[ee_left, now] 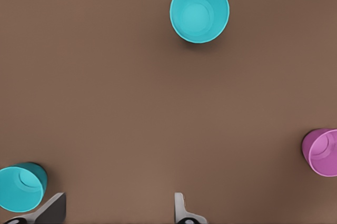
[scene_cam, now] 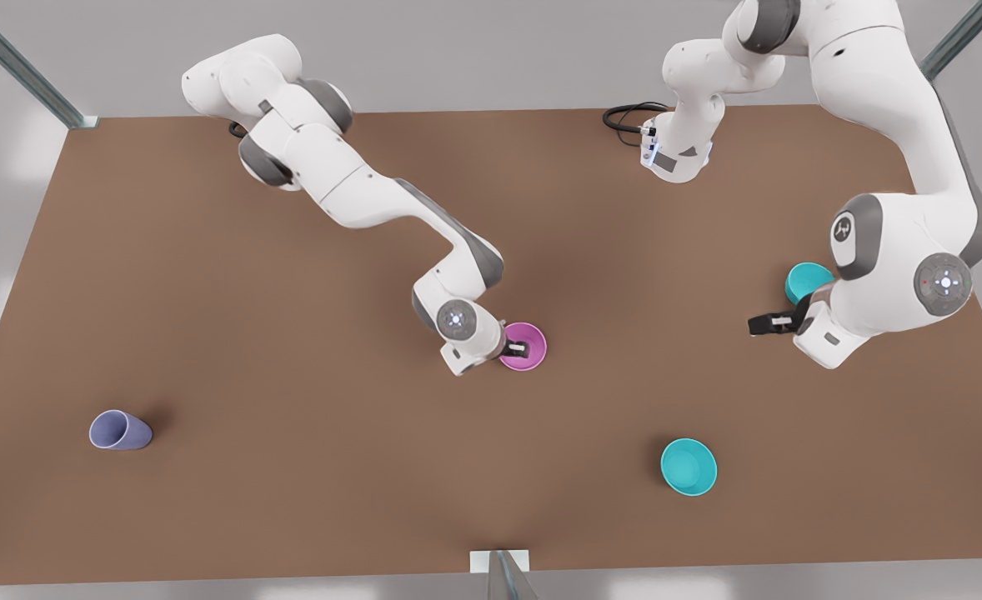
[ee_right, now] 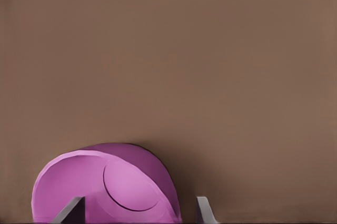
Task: Stack the blue bowl on the pink bowl
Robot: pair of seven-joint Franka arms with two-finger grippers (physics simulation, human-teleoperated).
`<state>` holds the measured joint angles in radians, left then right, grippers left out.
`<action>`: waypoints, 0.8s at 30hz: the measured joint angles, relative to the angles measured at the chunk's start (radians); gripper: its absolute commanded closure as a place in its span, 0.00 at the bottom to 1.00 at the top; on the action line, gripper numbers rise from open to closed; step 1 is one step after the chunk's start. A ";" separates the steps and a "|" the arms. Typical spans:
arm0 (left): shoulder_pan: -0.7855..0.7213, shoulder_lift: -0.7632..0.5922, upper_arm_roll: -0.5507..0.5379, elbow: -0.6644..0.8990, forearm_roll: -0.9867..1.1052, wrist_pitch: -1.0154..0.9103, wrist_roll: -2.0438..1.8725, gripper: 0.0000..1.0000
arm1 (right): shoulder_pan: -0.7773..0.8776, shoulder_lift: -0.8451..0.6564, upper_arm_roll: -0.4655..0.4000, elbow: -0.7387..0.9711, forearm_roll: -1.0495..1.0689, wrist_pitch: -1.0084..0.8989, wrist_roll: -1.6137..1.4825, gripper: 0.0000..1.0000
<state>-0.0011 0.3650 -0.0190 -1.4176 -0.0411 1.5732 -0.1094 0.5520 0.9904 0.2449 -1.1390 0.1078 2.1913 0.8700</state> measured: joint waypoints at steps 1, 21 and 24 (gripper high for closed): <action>0.018 0.015 0.001 0.002 0.001 0.001 0.002 0.00 | -0.005 -0.011 -0.001 -0.003 0.002 -0.005 0.016 0.00; 0.373 0.020 0.340 -0.676 -0.157 0.520 0.589 0.00 | -0.624 -0.744 -0.023 -0.083 -0.273 -0.709 -0.498 0.00; 0.372 0.048 0.341 -0.690 -0.195 0.587 0.672 0.00 | -0.623 -0.772 -0.027 -0.082 -0.286 -0.785 -0.574 0.00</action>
<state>0.3710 0.4134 0.3219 -2.1075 -0.2357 2.1602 0.5621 -0.0711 0.2186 0.2181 -1.2215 -0.1785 1.4059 0.2962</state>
